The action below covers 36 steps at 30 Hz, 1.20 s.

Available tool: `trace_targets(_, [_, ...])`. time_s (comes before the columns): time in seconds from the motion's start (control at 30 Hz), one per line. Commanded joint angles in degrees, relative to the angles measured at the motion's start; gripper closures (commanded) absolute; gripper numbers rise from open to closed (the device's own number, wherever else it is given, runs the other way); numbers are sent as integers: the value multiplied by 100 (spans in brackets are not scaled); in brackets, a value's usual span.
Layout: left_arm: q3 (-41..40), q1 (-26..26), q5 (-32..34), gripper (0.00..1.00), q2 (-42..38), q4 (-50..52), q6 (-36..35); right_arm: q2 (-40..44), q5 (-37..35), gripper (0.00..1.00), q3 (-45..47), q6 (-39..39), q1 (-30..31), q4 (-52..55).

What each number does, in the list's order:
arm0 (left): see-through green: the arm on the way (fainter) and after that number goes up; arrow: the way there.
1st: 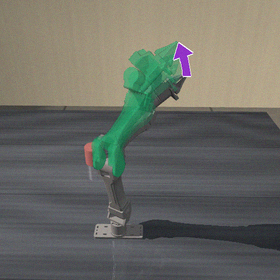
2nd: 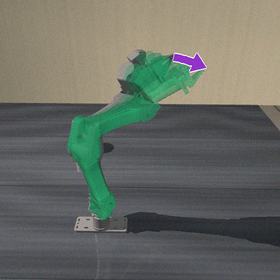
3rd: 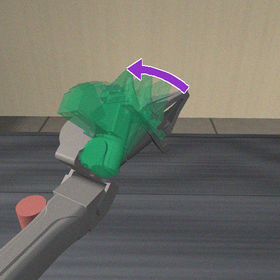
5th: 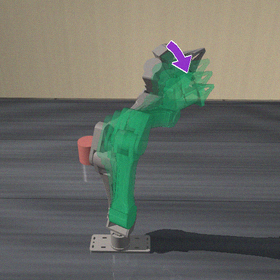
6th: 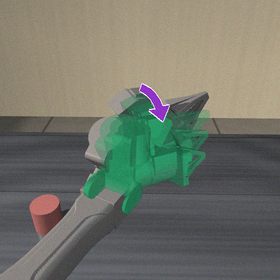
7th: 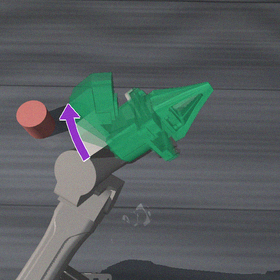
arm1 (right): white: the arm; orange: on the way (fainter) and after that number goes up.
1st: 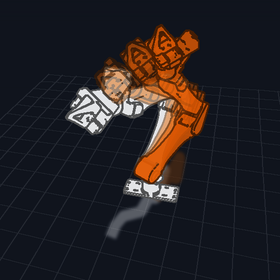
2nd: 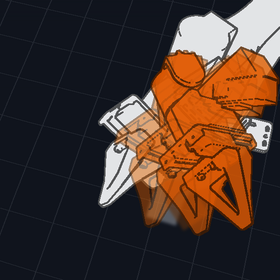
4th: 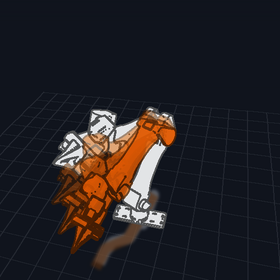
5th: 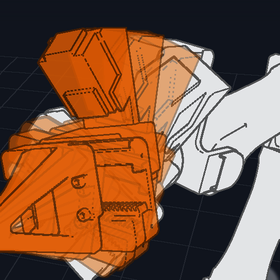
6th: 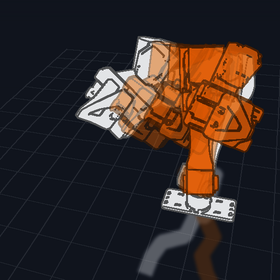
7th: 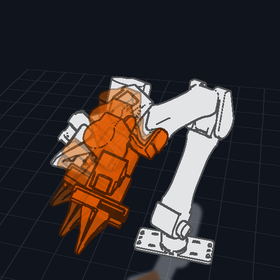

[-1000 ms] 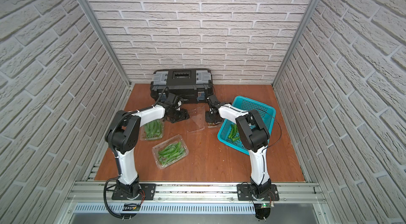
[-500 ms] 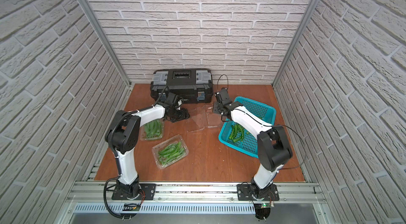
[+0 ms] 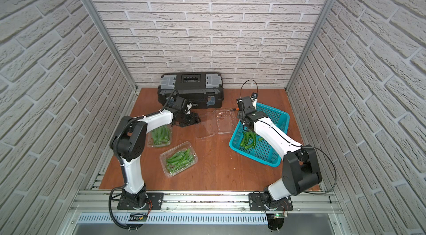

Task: Take small green peppers out of containers
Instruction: Move the packing box to the center of the board.

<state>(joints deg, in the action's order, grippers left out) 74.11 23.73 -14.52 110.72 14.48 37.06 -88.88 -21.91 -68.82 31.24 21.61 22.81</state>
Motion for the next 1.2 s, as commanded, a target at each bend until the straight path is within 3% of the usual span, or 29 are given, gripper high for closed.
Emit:
trace_targets(0.0, [-159,-39,285,27,-592,-432,-58,-441,1031,64,-512,-514,271,-365])
trace_targets(0.13, [-367,-50,1064,27,-1238,-186,-155,-1231,1980,64,-1037,-588,559,-228])
trace_targets(0.27, [-585,-262,1842,26,-1867,453,15,-1706,2127,64,-1269,-582,755,-146])
trace_targets(0.4, [-694,-713,2200,25,-2330,1399,297,-1932,1521,64,-1291,-231,734,7])
trace_targets(0.57, [-1265,-1169,2673,24,-3255,1865,539,-2228,1049,63,-1413,400,477,303])
trace_targets(0.73, [-1850,-1633,2771,23,-4135,2133,875,-2654,1064,63,-1521,1023,124,531])
trace_targets(0.93, [-2040,-2051,2721,22,-4540,2626,974,-3392,1367,63,-2110,1585,-214,838])
trace_targets(1.17, [-2086,-2405,2405,21,-4681,2846,1044,-3864,694,63,-3017,1919,-486,1214])
